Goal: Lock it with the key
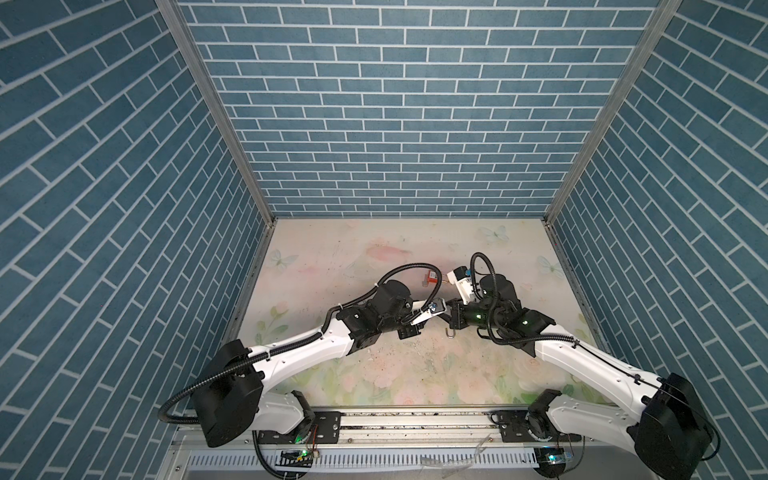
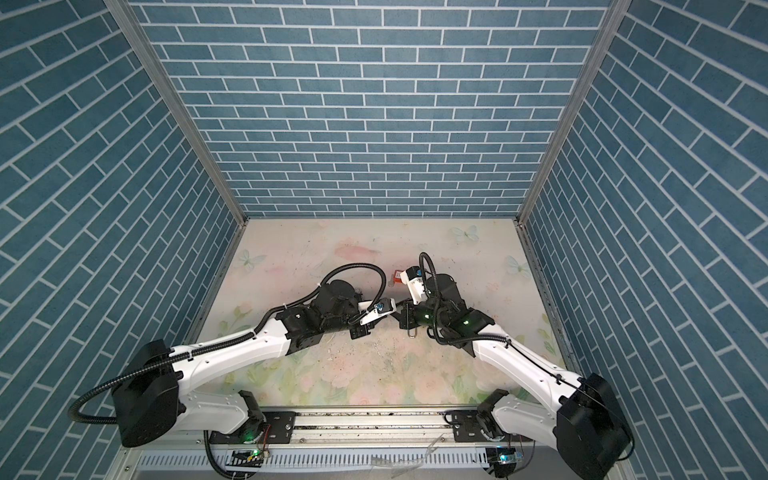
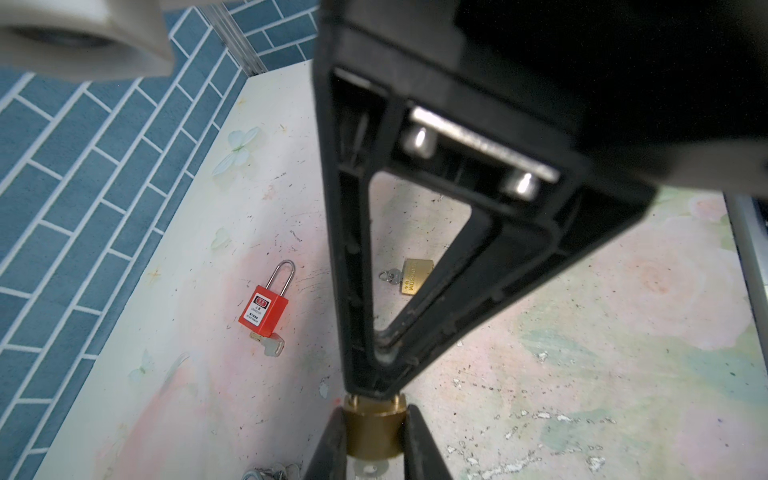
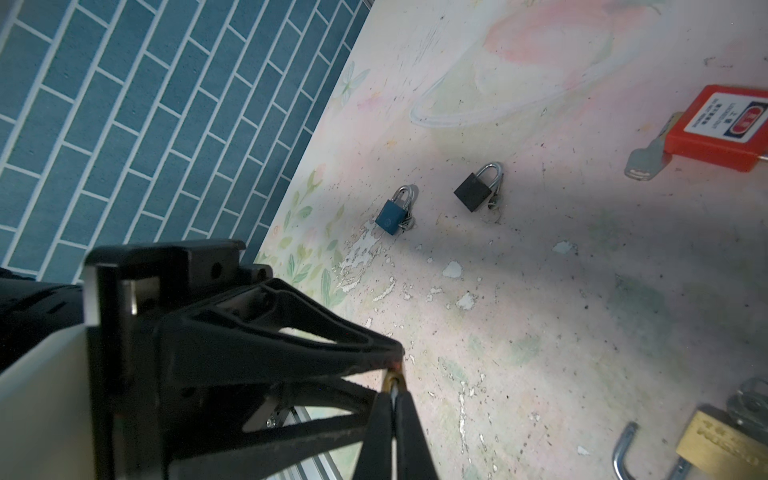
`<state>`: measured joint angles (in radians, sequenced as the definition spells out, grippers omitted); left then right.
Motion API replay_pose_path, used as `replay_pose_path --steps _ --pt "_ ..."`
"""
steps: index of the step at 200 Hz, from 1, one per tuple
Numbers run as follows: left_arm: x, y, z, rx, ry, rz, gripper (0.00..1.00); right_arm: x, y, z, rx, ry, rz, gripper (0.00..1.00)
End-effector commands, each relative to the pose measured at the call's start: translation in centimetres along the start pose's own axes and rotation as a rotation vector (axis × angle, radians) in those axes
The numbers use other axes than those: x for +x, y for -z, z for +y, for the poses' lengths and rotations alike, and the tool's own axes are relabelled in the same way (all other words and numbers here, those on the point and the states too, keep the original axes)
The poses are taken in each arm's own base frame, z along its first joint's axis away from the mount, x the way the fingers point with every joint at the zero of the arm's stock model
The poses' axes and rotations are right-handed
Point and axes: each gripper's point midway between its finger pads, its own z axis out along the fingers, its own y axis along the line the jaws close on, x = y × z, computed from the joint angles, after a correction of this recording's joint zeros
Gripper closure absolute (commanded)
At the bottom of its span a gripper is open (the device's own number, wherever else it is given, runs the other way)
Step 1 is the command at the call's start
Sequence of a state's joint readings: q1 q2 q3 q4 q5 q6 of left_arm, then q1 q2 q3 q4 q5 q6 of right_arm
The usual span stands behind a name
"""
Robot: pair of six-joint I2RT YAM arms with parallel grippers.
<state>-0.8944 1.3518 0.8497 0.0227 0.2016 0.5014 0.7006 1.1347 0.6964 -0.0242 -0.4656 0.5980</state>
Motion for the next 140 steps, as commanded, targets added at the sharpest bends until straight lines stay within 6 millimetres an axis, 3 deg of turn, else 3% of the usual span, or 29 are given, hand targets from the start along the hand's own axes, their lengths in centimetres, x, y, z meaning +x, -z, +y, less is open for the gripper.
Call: replay_pose_path --steps 1,47,73,106,140 --pt "-16.1 6.7 4.7 -0.187 -0.088 -0.603 1.0 7.0 -1.2 -1.2 -0.01 -0.102 0.244 1.0" --pt "-16.1 6.8 5.0 -0.201 -0.065 -0.607 1.0 6.8 -1.3 -1.1 -0.013 -0.092 0.244 1.0" --pt "-14.7 5.8 4.4 -0.176 -0.061 -0.564 1.0 5.8 -0.9 -0.8 0.0 -0.071 0.23 1.0" --pt "-11.7 4.3 2.8 -0.123 -0.039 -0.484 1.0 3.7 0.2 -0.4 0.003 -0.053 0.19 1.0" --pt "-6.3 2.2 -0.2 -0.033 0.007 -0.358 1.0 0.2 2.3 0.2 0.022 -0.022 0.11 1.0"
